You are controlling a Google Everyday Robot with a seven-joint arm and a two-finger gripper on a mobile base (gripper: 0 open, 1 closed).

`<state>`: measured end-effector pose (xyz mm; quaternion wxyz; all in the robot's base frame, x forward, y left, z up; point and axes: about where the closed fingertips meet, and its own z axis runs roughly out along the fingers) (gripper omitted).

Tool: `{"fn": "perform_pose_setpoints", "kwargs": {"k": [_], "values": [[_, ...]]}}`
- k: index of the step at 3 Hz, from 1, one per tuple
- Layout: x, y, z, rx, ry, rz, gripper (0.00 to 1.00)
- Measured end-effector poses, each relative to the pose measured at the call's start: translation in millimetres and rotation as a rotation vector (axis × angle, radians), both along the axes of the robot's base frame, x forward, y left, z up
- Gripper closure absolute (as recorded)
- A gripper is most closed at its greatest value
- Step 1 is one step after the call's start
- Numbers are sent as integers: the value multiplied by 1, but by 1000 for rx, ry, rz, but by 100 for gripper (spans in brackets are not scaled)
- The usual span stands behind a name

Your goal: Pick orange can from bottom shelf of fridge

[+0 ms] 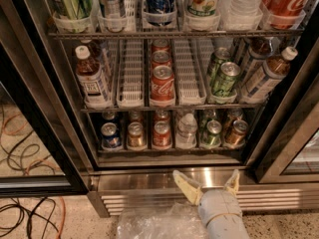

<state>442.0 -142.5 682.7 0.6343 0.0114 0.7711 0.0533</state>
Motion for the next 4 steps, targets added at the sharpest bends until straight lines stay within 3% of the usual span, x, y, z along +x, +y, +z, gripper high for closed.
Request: {"fn": "perform_pose_setpoints", "kwargs": {"k": [1, 2, 3, 4], "values": [[24, -25, -17, -68, -44, -82, 0], [36, -43, -20, -60, -81, -154, 0], [36, -44, -12, -56, -81, -158, 0], [45, -57, 16, -36, -112, -224, 0]]}}
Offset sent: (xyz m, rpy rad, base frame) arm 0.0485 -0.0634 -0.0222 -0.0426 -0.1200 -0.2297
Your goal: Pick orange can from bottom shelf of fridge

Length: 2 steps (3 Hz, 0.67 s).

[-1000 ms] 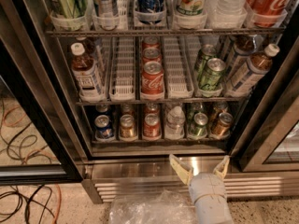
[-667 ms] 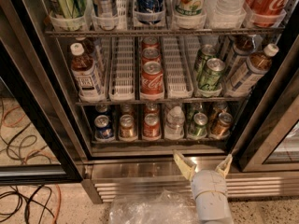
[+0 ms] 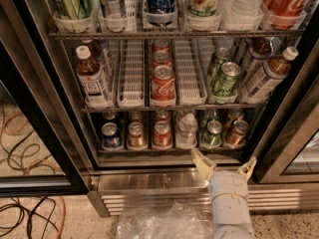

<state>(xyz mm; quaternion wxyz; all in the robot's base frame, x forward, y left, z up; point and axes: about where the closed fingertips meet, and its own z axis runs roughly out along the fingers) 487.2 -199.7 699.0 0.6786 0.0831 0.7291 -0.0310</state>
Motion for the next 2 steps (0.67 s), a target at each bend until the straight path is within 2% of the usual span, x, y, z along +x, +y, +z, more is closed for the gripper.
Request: {"fn": "perform_pose_setpoints", "kwargs": {"k": [1, 2], "values": [[10, -7, -2, -8, -16, -54, 0], [6, -10, -31, -63, 14, -71, 0]]}}
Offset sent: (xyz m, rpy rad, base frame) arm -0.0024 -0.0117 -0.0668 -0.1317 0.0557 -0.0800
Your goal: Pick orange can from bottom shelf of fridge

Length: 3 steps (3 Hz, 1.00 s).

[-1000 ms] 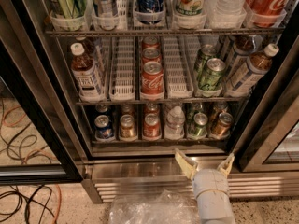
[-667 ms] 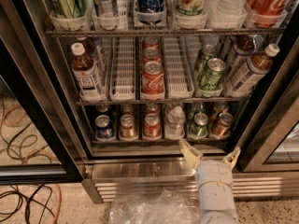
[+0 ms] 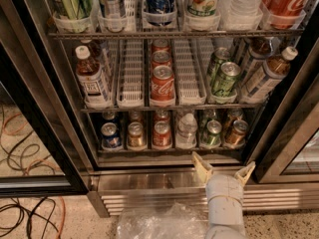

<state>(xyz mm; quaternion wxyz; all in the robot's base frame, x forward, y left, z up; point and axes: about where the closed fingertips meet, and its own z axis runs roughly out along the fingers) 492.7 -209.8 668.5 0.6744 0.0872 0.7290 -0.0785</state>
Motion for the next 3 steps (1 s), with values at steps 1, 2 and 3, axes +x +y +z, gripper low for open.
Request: {"fn": "perform_pose_setpoints", "kwargs": {"k": [1, 2, 3], "values": [[0, 0, 0, 0, 0, -1, 0], [2, -6, -12, -6, 12, -50, 0], [8, -15, -31, -21, 7, -98, 0]]}}
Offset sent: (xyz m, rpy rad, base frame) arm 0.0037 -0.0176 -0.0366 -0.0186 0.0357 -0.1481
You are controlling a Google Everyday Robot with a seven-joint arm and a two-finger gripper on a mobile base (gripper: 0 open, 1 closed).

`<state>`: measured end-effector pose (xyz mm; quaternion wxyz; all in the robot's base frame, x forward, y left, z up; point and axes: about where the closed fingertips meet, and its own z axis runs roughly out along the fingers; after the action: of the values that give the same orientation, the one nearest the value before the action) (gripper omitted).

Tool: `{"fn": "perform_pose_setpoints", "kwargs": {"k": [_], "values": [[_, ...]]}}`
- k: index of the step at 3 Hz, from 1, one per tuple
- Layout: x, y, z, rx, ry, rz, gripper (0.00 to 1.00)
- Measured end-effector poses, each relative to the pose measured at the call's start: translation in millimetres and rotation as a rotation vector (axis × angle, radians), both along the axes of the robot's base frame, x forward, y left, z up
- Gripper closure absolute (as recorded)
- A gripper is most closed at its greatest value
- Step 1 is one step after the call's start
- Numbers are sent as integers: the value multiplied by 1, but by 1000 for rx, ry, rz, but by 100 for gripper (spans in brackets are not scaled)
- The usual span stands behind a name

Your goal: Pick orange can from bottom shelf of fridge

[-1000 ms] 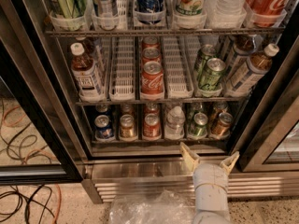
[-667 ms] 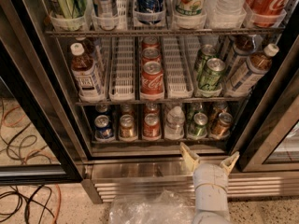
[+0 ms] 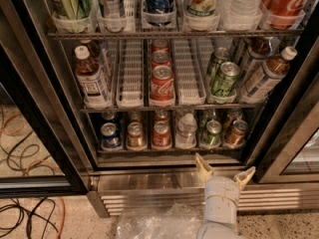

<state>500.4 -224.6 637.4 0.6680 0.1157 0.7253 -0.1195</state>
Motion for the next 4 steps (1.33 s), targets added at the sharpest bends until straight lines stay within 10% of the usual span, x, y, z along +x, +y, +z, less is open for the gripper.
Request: {"fn": "perform_pose_setpoints", "kwargs": {"k": [4], "values": [[58, -18, -30, -55, -79, -90, 0]]}}
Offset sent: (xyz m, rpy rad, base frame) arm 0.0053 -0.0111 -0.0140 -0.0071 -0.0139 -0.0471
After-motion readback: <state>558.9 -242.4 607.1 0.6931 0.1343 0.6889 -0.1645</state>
